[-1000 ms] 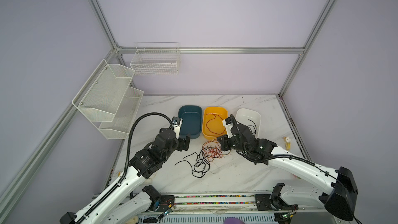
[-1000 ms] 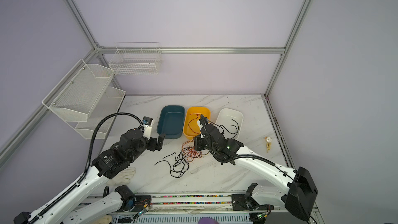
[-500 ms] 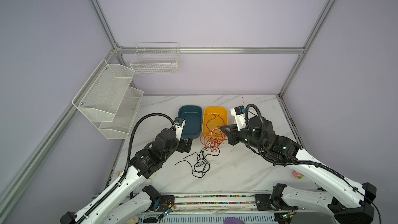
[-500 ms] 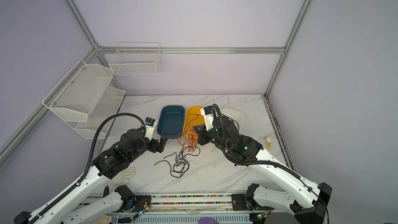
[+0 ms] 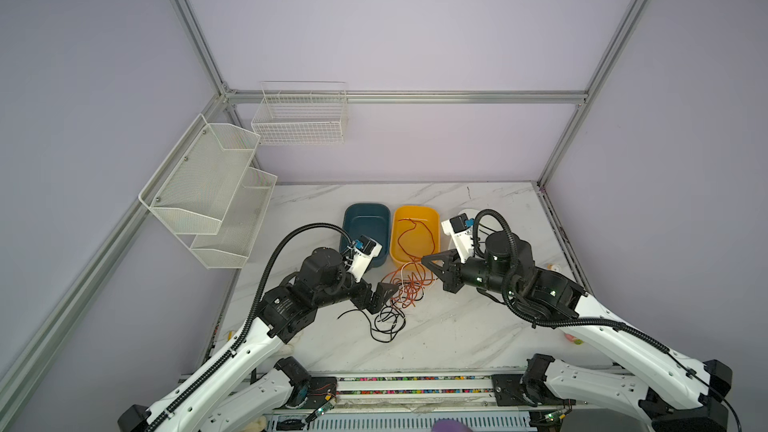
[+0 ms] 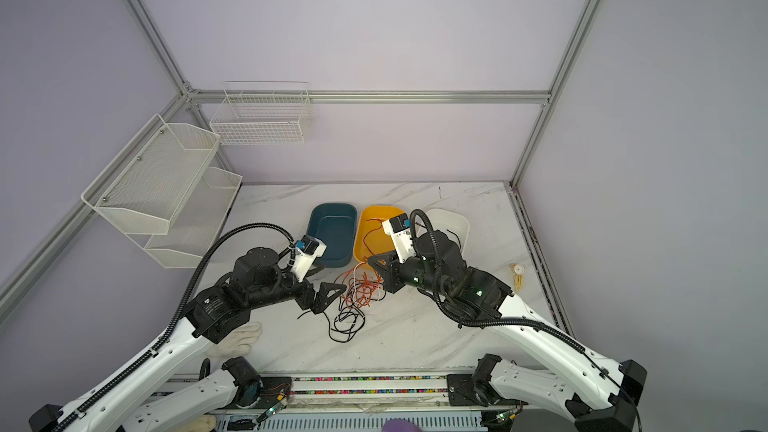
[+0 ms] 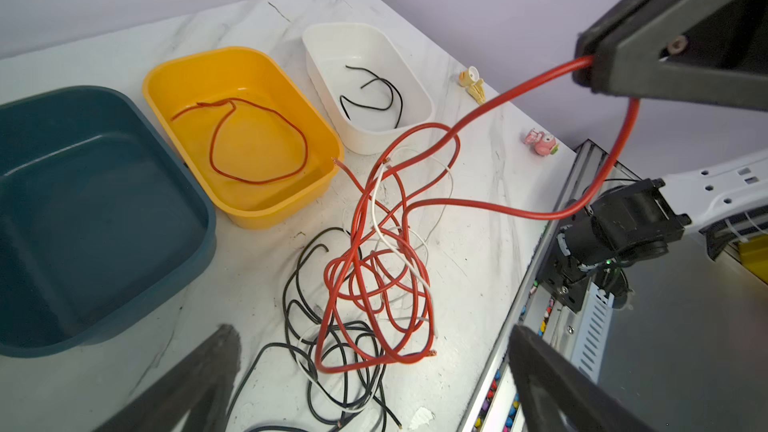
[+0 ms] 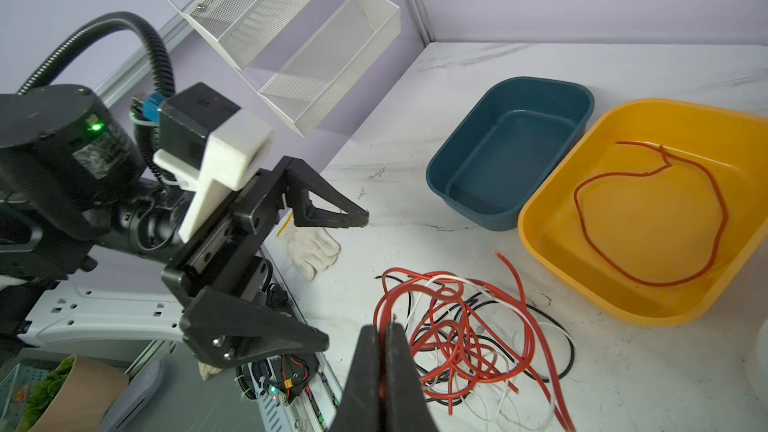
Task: Untangle the cables
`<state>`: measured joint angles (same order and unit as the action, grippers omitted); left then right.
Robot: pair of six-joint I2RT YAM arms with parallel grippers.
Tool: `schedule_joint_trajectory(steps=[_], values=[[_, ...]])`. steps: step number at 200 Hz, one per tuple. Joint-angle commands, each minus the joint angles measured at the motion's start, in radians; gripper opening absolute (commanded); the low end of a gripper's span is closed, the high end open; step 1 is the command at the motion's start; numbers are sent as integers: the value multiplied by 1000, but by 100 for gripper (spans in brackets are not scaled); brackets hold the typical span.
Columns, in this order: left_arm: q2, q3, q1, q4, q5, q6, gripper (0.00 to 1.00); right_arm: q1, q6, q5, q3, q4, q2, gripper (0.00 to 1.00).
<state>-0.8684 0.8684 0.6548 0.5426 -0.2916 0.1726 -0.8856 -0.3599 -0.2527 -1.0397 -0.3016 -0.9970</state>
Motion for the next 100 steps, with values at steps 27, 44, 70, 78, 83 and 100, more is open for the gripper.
schedule_joint_trajectory(steps=[27,44,70,78,83,100], values=[[-41,-3,1,7,-108,-12,93,-5,22,-72,39,93,65,0],[-55,4,3,18,-111,-13,87,-6,30,-74,45,94,75,0],[-59,17,1,32,-96,-26,77,-5,34,-74,57,100,88,0],[-54,18,1,33,-87,-25,76,-6,35,-76,62,104,93,0],[-50,17,1,33,-83,-26,75,-6,35,-80,67,109,97,0],[-44,14,2,27,-90,-25,70,-5,35,-95,86,131,111,0]])
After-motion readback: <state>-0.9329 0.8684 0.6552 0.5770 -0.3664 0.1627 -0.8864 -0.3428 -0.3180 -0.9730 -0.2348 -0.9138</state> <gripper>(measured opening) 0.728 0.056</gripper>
